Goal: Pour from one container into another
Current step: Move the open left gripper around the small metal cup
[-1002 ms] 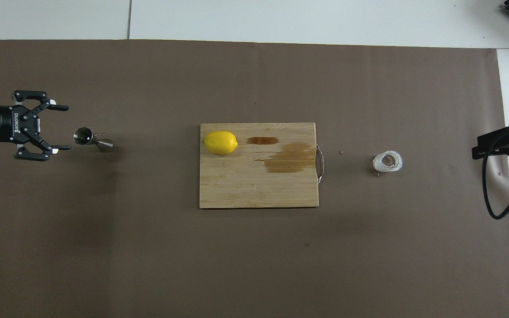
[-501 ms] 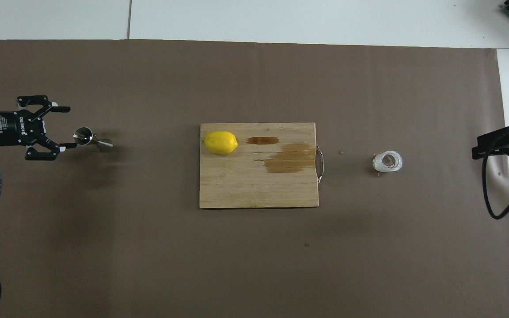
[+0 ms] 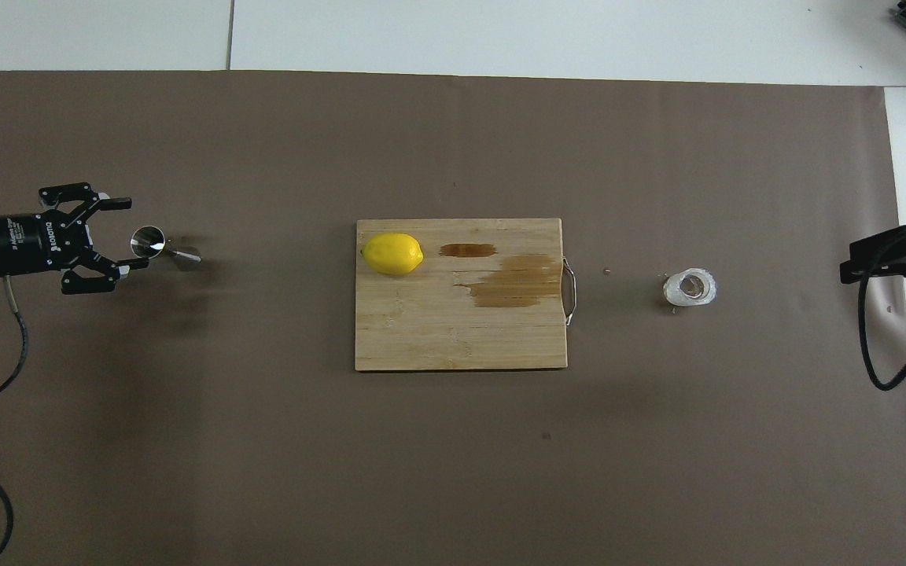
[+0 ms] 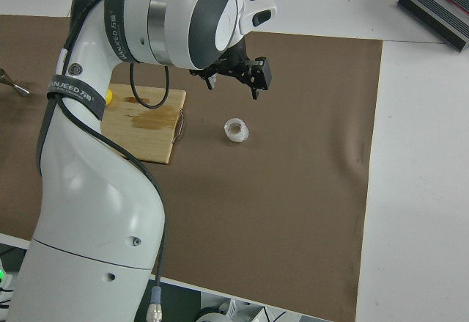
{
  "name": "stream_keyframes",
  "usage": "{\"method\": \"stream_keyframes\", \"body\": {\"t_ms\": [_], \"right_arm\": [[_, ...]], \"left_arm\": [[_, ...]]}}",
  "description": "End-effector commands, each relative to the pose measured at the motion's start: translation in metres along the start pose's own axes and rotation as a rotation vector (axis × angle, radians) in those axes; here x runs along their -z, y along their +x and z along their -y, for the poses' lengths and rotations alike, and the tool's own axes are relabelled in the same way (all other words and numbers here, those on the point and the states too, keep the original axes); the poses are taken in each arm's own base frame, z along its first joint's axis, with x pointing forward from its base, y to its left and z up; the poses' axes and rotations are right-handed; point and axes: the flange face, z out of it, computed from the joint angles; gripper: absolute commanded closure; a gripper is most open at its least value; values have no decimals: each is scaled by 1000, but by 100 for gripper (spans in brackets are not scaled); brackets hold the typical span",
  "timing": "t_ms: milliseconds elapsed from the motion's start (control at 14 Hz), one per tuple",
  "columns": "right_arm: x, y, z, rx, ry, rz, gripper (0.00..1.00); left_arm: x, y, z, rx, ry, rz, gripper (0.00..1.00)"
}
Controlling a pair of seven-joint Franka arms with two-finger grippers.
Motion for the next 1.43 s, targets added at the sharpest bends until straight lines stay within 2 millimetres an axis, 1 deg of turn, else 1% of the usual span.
{"method": "stream_keyframes", "body": {"t_ms": [0, 215, 358, 501, 716, 1289, 1360], "right_arm": [[4, -3, 0, -5, 16, 6, 0], [3, -3, 0, -5, 16, 8, 0], [3, -3, 0, -5, 16, 10, 0], [4, -3, 1, -4, 16, 7, 0], [4, -3, 0, -5, 16, 6, 0], [4, -3, 0, -5, 16, 6, 0], [3, -3, 0, -5, 16, 8, 0]], "left_arm": [[-6, 7, 7, -23, -7, 12, 0], [-6, 10, 9, -29, -4, 12, 0], [-8, 14, 14, -51, 2, 14, 0], [-8, 14, 14, -59, 5, 18, 0], [-4, 16, 15, -92, 9, 27, 1], [-7, 10, 13, -87, -8, 56, 10], [-8, 9, 13, -89, -7, 56, 13]]}}
